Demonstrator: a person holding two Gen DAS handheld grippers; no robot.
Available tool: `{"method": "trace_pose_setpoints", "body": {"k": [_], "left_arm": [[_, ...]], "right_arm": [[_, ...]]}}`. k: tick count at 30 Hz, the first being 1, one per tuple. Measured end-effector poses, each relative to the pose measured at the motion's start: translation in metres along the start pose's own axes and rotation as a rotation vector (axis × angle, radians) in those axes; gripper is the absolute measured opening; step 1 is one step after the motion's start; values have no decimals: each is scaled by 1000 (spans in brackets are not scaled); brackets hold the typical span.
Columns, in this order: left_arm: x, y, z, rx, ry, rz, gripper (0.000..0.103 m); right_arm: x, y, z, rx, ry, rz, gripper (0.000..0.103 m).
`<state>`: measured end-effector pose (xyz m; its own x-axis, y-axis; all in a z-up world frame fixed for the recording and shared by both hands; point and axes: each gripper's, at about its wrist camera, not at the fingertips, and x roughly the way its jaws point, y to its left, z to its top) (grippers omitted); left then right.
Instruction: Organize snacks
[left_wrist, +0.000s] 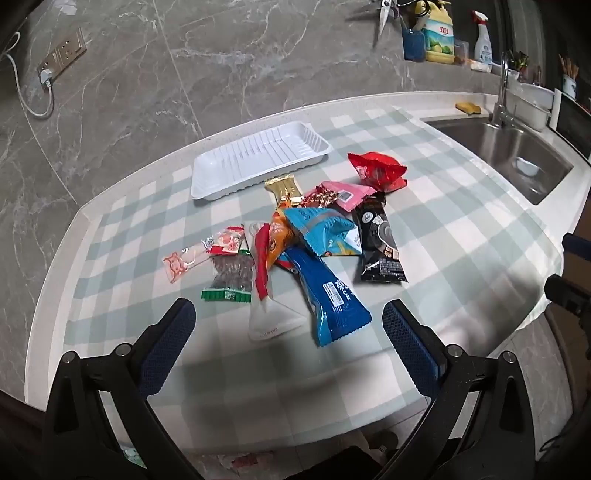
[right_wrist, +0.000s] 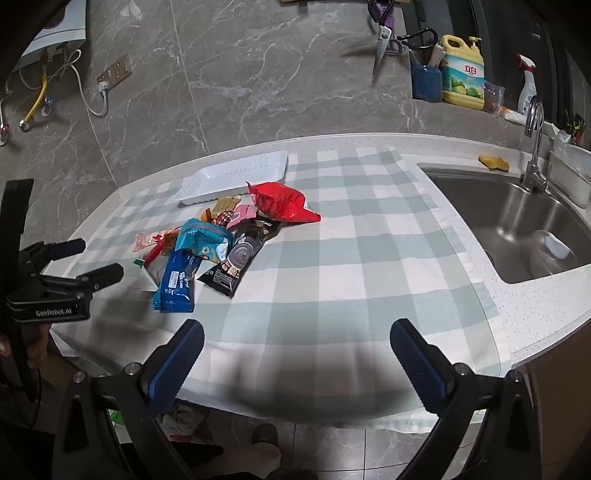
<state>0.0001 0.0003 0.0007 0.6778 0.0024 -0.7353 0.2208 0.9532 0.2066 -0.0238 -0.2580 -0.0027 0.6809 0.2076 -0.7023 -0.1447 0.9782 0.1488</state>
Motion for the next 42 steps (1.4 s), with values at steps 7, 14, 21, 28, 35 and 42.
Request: {"method": "trace_pose_setpoints", "body": {"k": [7,14,21,28,35,42], "left_arm": [[8,-2,-5,-14,25,-12,103],[5,-2,-6,-20,22,-6,103],[5,1,-7,-23,22,-9,103],[5,4,-6,-26,19,-8,103],[6,3,-7,-26,18,-4,103],[7,4,-5,-29,20,-7,103]], "right_arm": [[-2,-2,0,13,1,18,103],[6,4,1,5,4,22,103],[5,5,5,2,8,33,103],[5,7,6,3,9,34,103],[6,9,6,1,9,35,103],[7,10,8,3,10,33,103]]}}
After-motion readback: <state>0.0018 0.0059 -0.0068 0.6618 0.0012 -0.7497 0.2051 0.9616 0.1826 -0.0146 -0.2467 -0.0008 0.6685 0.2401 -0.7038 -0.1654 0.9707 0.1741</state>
